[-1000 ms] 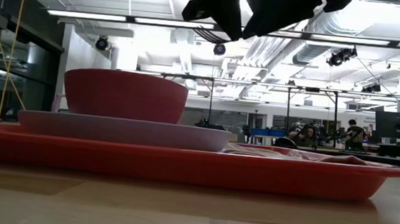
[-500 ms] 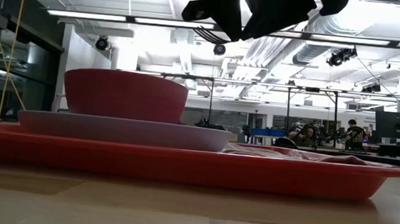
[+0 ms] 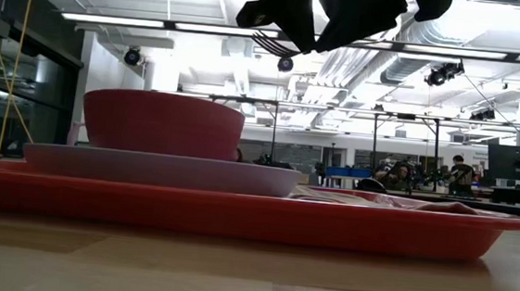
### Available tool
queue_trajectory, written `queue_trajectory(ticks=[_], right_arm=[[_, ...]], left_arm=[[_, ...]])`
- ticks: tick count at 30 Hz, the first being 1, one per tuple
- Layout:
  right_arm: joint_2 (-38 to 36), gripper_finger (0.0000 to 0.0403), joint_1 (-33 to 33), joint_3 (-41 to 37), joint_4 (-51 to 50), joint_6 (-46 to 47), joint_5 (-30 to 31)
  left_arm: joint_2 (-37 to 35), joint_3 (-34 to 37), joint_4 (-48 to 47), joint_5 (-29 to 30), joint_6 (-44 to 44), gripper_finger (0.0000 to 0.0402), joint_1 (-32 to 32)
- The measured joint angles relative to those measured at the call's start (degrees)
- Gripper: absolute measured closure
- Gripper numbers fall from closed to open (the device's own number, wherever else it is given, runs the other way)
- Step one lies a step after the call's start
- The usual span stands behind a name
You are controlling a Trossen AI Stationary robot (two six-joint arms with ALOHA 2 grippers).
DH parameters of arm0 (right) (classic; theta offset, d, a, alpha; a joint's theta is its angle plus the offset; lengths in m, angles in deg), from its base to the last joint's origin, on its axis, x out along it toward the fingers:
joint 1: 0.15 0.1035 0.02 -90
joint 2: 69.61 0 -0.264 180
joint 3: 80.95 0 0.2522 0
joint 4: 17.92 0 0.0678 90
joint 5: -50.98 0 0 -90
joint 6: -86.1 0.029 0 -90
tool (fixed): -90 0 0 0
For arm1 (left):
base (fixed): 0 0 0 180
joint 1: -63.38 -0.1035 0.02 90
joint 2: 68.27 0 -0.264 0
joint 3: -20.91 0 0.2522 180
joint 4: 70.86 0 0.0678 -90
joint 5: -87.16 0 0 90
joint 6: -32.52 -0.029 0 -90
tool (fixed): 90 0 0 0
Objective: Set up tray
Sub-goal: Put the blue fork on the gray napkin, then remove the red bowl from the blue plate
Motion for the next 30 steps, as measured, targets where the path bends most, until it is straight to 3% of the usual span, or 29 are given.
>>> queue_trajectory(ticks=[14,30], right_arm=[[0.0,0.0398,0.0,0.0,-0.2,0.8,-0.2],[0.0,0.0402,0.0,0.0,-2.4,3.1,-0.1]], left_arm=[[0.0,-0.1,-0.1,0.3,-0.4,0.038,0.0],[0.0,-0.1,-0.7,1.2,-0.4,0.0381,0.0]])
